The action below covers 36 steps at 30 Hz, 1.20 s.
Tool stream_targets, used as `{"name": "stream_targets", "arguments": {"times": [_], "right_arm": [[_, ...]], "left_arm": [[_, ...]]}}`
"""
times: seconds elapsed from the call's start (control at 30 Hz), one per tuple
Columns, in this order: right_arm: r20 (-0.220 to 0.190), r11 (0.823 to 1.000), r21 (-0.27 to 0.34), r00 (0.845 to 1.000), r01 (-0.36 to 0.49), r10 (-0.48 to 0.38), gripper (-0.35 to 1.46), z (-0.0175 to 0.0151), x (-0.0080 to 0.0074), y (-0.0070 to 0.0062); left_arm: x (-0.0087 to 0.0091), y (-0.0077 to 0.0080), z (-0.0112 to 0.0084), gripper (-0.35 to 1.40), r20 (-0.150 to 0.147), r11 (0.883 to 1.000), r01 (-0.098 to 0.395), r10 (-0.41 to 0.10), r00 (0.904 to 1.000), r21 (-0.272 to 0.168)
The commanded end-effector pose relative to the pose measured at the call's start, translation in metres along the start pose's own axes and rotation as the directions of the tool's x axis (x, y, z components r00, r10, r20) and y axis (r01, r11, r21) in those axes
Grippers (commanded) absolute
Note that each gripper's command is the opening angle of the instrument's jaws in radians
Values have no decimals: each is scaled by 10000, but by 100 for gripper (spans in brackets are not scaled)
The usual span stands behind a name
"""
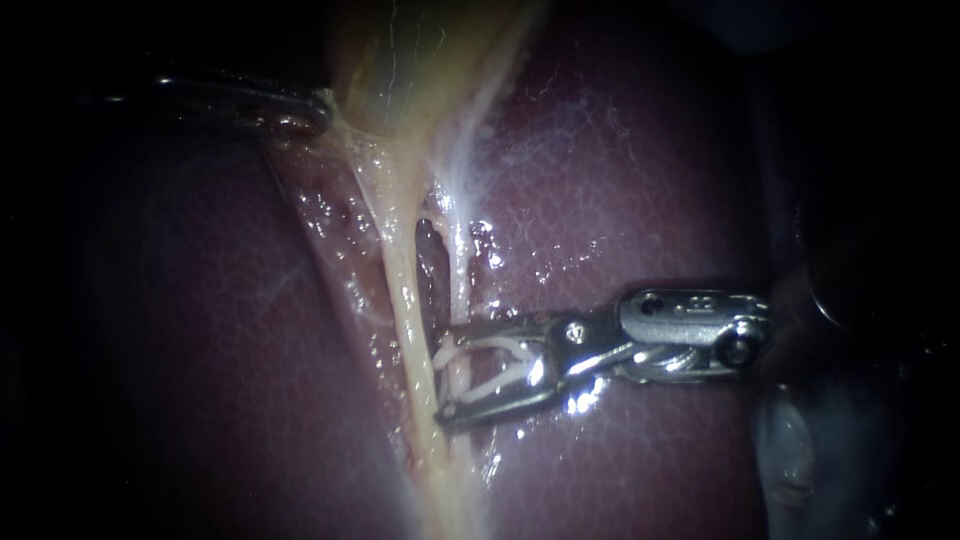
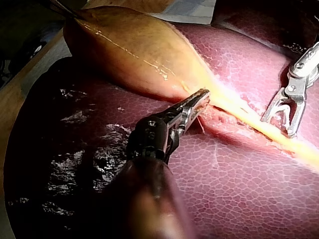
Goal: Clipping first clip left tube
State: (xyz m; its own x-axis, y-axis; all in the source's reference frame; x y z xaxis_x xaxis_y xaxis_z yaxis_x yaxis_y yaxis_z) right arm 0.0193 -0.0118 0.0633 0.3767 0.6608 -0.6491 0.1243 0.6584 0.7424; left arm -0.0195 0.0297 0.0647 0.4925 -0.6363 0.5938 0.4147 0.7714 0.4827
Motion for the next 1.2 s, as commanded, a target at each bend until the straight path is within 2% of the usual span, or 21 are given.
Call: {"name": "stream_targets", "arguments": {"times": [0.03, 0.23, 0.43, 0.63, 0.9, 1.07, 1.2], "right_arm": [[-98, 9999, 123, 9999, -63, 64, 50, 3, 1, 0], [-548, 9952, 920, 9978, -331, 382, 50, 15, 7, 4], [-735, 9921, 1181, 9959, -434, 524, 50, 25, 14, 2], [-745, 9913, 1206, 9953, -518, 611, 50, 28, 25, -11], [-808, 9901, 1277, 9943, -584, 691, 49, 32, 52, -37], [-1066, 9871, 1432, 9904, -721, 878, 49, 36, 59, -47], [-1220, 9836, 1558, 9864, -908, 1104, 49, 40, 59, -49]], "left_arm": [[0, 0, 0, -35, -2, 10000, -1, 1, 10000, -2], [1, 1, 1, -35, -1, 10000, -9, 9, 10000, -3], [1, 1, 1, -35, -1, 10000, -9, 9, 10000, -2], [1, 1, 1, -35, -1, 10000, -9, 9, 10000, -2], [1, 1, 1, -35, -1, 10000, -9, 9, 10000, -3], [1, 1, 1, -35, -1, 10000, -9, 9, 10000, -3], [1, 1, 1, -35, -1, 10000, -9, 9, 10000, -3]]}}
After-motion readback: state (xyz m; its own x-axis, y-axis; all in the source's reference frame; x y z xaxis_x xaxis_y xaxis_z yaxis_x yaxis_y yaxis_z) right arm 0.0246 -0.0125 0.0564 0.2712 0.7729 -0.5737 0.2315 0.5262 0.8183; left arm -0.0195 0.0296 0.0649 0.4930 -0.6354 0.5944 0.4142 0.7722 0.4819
